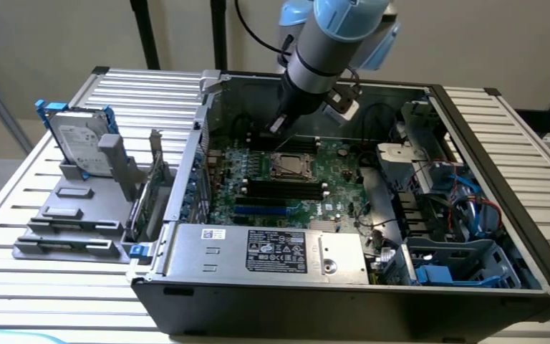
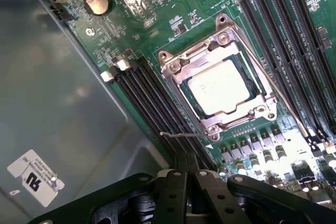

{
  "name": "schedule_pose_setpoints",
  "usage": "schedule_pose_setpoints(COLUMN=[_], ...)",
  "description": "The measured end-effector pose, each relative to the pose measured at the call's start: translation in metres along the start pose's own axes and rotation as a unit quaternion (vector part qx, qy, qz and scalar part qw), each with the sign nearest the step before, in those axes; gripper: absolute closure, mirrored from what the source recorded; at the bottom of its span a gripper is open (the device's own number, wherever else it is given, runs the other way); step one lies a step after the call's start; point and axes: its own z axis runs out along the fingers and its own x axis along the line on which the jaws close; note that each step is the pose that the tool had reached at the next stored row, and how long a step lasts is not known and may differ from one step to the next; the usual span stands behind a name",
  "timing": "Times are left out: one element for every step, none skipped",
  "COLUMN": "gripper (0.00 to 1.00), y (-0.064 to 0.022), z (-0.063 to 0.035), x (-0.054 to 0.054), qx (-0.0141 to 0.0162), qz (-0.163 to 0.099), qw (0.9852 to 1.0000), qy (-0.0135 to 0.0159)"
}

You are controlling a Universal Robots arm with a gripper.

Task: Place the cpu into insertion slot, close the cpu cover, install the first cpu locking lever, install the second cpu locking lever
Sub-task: 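Install the first cpu locking lever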

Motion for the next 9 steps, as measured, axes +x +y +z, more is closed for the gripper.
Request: schedule_pose_setpoints(gripper=[0.89,0.89,0.89,0.89,0.89,0.89,0.89,0.89,0.89], y=[0.0004,0.0006,0.0007,0.0009,0.0012,0.0015,0.0021,0.0026,0.0032], z=[0.0017,0.0036,0.0054,0.0071,0.0088,0.0105,0.0122,0.0139,0.0155], x=[-0.001,-0.001,-0.002,-0.003,-0.003,-0.004,-0.004,-0.005,-0.005], qx=[-0.0004,-0.0005,-0.0006,-0.0006,-0.0006,-0.0006,-0.0006,-0.0006,-0.0006], qz=[0.000,0.000,0.000,0.000,0.000,0.000,0.000,0.000,0.000], qw=[1.0000,1.0000,1.0000,1.0000,1.0000,1.0000,1.0000,1.0000,1.0000], qy=[0.0003,0.0004,0.0005,0.0004,0.0004,0.0004,0.0004,0.0004,0.0004])
